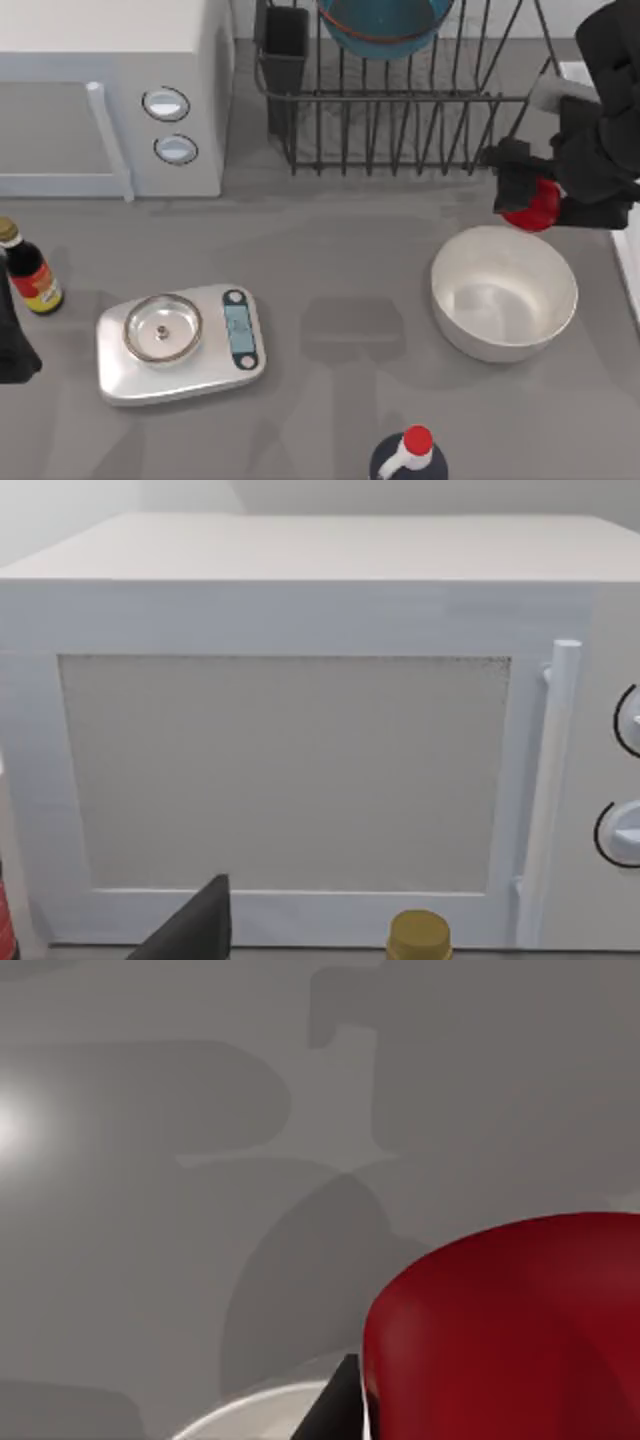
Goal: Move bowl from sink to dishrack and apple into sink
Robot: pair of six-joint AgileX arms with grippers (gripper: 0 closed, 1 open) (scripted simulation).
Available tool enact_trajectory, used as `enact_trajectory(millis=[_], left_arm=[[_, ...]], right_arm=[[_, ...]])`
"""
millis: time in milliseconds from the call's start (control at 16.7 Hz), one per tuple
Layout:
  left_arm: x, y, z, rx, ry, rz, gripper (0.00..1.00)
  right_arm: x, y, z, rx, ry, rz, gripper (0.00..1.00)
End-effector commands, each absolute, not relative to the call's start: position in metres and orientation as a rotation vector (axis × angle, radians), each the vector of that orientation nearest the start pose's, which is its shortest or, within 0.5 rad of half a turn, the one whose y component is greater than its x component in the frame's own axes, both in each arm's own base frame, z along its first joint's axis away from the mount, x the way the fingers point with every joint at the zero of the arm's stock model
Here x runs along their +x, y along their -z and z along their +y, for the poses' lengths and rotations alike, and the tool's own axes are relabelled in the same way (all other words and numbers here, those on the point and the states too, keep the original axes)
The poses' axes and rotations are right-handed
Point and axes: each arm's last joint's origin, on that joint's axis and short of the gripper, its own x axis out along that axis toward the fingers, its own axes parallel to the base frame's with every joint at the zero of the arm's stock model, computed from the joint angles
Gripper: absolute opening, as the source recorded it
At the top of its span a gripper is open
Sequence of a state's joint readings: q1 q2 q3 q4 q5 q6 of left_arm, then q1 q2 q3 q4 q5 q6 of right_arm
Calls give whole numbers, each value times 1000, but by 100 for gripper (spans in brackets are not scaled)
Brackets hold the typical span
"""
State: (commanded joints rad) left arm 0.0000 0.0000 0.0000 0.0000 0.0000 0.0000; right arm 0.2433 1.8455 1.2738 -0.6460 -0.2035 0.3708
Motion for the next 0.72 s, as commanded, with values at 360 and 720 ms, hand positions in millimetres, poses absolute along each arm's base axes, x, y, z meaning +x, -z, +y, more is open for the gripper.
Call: enact_trajectory(millis=[360,720], left_arm=[[106,-160,-1,0,0,0,100],[106,-160,-1,0,0,0,100]], right_arm=[[352,-154,-6,380,-236,768,0],[304,-176,-97,199,-123,249,0]])
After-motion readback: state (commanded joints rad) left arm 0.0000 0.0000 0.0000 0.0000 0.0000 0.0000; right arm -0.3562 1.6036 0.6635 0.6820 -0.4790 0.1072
